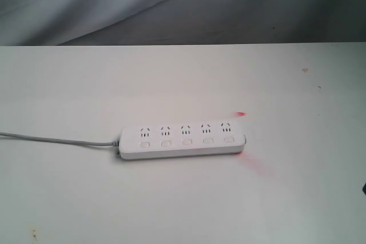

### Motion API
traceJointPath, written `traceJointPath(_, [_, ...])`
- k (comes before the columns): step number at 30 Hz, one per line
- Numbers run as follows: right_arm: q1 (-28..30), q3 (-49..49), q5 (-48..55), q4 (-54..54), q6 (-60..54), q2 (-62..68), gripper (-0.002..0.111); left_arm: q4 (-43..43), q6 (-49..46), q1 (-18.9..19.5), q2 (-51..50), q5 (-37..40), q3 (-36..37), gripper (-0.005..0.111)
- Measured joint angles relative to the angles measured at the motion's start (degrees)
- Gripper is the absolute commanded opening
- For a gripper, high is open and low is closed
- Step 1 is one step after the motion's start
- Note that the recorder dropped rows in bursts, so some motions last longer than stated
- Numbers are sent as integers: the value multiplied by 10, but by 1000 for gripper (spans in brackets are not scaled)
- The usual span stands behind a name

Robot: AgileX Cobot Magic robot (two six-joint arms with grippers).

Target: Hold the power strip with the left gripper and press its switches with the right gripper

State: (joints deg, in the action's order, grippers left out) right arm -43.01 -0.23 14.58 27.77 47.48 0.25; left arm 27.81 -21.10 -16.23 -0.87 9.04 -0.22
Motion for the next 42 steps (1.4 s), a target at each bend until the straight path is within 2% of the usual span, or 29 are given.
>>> traceJointPath(4, [0,0,0,0,0,0,0,-138,145,63,6,34,0,0])
traceJointPath(9, [0,0,0,0,0,0,0,-267,262,109,6,32,0,0])
traceJointPath(16, [0,0,0,-1,0,0,0,-263,247,135,6,28,0,0])
traceJointPath(42, [0,0,0,-1,0,0,0,-253,225,135,6,25,0,0])
